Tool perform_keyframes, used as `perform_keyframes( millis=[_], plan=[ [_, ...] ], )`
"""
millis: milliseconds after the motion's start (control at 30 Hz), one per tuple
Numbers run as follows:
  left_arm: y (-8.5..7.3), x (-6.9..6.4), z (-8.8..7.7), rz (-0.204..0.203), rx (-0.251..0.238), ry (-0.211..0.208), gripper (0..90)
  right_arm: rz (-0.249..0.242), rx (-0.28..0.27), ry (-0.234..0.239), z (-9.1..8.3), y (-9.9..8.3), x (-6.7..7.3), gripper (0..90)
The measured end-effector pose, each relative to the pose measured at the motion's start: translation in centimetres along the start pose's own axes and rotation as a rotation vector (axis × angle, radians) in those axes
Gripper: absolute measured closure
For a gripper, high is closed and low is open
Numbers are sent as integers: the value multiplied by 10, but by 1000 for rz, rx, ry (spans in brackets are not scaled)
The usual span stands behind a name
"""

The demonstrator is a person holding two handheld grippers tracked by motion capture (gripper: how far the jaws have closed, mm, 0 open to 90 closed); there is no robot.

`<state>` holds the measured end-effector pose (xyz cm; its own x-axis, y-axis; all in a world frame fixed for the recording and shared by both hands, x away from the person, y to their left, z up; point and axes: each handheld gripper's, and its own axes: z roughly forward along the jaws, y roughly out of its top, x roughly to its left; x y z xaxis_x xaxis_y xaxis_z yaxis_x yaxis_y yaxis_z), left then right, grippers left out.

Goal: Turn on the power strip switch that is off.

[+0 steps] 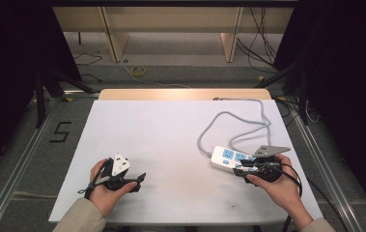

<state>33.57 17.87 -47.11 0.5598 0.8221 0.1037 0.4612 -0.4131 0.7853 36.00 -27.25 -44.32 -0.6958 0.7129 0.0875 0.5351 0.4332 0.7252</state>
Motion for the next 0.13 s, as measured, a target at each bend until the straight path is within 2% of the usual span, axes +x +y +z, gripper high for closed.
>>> perform_keyframes(
  millis=[133],
  plan=[
    [-1, 1, 1, -9, 1, -2, 164, 4, -10, 3, -1, -1, 0, 504]
  ],
)
